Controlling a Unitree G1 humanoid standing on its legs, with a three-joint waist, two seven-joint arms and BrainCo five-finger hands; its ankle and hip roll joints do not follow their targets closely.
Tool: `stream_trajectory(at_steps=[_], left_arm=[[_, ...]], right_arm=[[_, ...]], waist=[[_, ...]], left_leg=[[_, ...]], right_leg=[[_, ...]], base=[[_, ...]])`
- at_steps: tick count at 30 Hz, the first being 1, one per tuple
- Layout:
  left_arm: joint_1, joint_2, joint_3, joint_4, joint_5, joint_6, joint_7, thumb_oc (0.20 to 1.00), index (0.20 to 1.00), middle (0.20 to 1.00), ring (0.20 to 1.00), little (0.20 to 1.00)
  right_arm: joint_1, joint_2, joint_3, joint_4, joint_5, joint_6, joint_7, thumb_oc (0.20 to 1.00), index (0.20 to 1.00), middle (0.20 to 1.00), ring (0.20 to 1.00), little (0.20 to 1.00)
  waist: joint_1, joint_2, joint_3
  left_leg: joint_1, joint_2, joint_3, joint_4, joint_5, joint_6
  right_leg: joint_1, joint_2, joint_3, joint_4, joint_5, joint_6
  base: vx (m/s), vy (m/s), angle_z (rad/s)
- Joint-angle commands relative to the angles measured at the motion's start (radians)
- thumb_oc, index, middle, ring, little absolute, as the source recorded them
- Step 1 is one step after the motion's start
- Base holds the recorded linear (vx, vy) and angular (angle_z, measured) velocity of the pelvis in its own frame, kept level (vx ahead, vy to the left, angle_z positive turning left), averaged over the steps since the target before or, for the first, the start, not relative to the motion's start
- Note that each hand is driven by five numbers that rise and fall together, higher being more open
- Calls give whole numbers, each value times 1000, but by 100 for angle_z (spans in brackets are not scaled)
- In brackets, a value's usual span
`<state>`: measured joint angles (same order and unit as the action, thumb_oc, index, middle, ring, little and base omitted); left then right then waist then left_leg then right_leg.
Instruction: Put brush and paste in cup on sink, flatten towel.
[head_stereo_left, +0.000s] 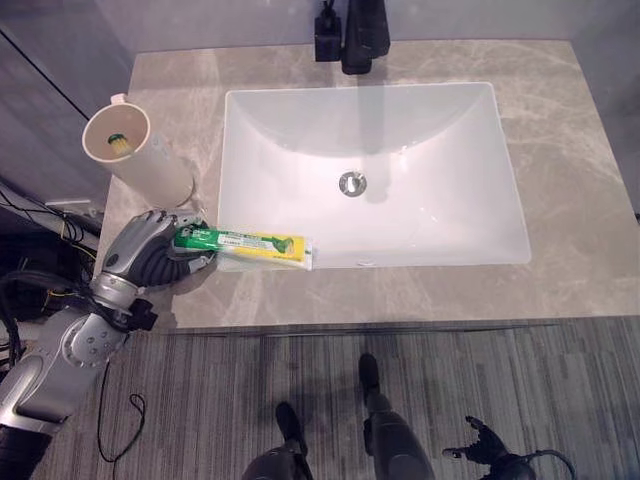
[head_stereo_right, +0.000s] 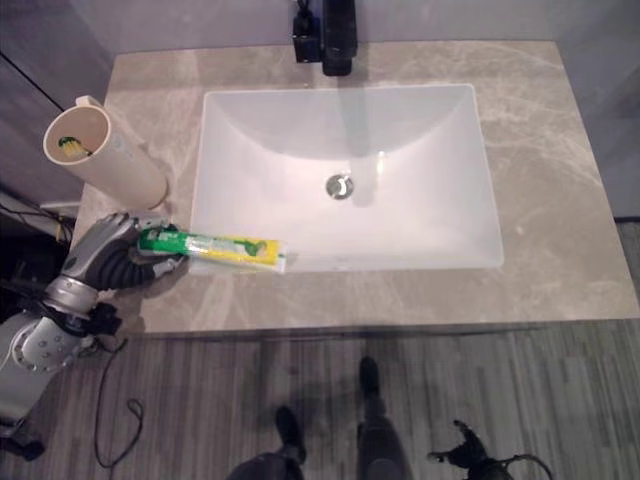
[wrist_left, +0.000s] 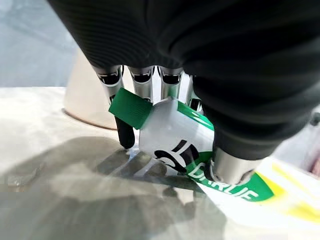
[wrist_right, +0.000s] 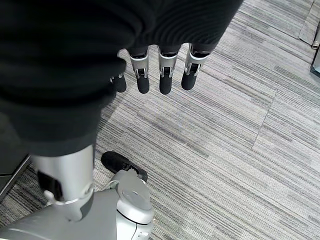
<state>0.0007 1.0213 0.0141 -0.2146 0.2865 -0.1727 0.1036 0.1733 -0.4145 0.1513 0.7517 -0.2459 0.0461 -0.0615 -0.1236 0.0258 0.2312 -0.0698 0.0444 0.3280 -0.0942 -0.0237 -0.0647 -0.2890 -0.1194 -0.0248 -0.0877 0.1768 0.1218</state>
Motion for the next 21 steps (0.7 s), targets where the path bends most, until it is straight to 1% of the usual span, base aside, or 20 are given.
stream_trajectory(at_steps=[1, 5, 9, 11, 13, 16, 17, 18, 19, 21], left_arm=[[58, 41, -100, 33, 53, -29, -76, 200, 200, 200, 200, 200], [64, 61, -110, 27, 82, -41, -89, 200, 200, 200, 200, 200], [66, 49, -105, 33, 90, -37, -79, 200, 200, 200, 200, 200], [61, 28, -93, 44, 101, -29, -57, 200, 200, 200, 200, 200], [52, 19, -81, 48, 102, -25, -44, 200, 200, 200, 200, 200], [32, -17, -70, 64, 97, -14, -16, 200, 200, 200, 200, 200], [31, -17, -71, 65, 97, -14, -16, 200, 200, 200, 200, 200], [10, -43, -66, 73, 95, -12, 3, 200, 200, 200, 200, 200], [10, -43, -66, 73, 95, -12, 3, 200, 200, 200, 200, 200], [-25, -76, -44, 68, 107, -3, 40, 200, 200, 200, 200, 200]], right_arm=[[-23, -35, -9, 15, 18, 5, -2, 1000, 1000, 1000, 1000, 1000], [-22, -36, -25, 46, 29, 8, -8, 1000, 1000, 1000, 1000, 1000], [-15, -26, -46, 89, 49, 13, -19, 1000, 1000, 1000, 1000, 1000], [-10, -10, -84, 132, 106, 16, -38, 1000, 1000, 1000, 1000, 1000], [-8, 2, -107, 164, 141, 13, -45, 1000, 1000, 1000, 1000, 1000], [5, 20, -163, 193, 222, 15, -63, 1000, 1000, 1000, 1000, 1000], [5, 20, -163, 193, 223, 15, -63, 1000, 1000, 1000, 1000, 1000], [3, 33, -206, 214, 303, 7, -75, 1000, 1000, 1000, 1000, 1000], [3, 33, -206, 214, 303, 7, -75, 1000, 1000, 1000, 1000, 1000], [-1, 44, -296, 236, 463, -5, -93, 1000, 1000, 1000, 1000, 1000]], waist=[[-13, -3, -1], [-14, 7, -11], [-15, 12, -27], [-19, 12, -43], [-19, 5, -56], [-29, -2, -79], [-28, -4, -79], [-33, -13, -94], [-32, -13, -94], [-45, -27, -122]], left_leg=[[63, -37, -46, 9, -48, 0], [82, -38, -43, 9, -54, 0], [108, -34, -45, 8, -61, -1], [135, -28, -52, 9, -73, -1], [146, -27, -50, 7, -71, -2], [178, -18, -49, 7, -85, -1], [176, -20, -47, 7, -80, -2], [190, -17, -44, 7, -83, -3], [189, -17, -44, 7, -82, -3], [209, -11, -41, 7, -88, -4]], right_leg=[[27, -43, -13, 0, -12, 85], [45, -43, -14, 0, -18, 86], [72, -43, -16, 0, -26, 85], [103, -39, -23, 0, -38, 87], [115, -37, -23, 0, -37, 85], [146, -28, -25, 0, -49, 85], [143, -29, -24, 0, -45, 83], [156, -24, -21, 0, -47, 82], [156, -24, -20, 0, -47, 82], [174, -15, -16, 0, -50, 80]], base=[[0, 0, 0], [21, 8, -7], [17, -4, -3], [42, -20, -2], [0, 0, 0], [12, -6, 0], [0, 0, 0], [0, 0, 0], [0, 0, 0], [0, 0, 0]])
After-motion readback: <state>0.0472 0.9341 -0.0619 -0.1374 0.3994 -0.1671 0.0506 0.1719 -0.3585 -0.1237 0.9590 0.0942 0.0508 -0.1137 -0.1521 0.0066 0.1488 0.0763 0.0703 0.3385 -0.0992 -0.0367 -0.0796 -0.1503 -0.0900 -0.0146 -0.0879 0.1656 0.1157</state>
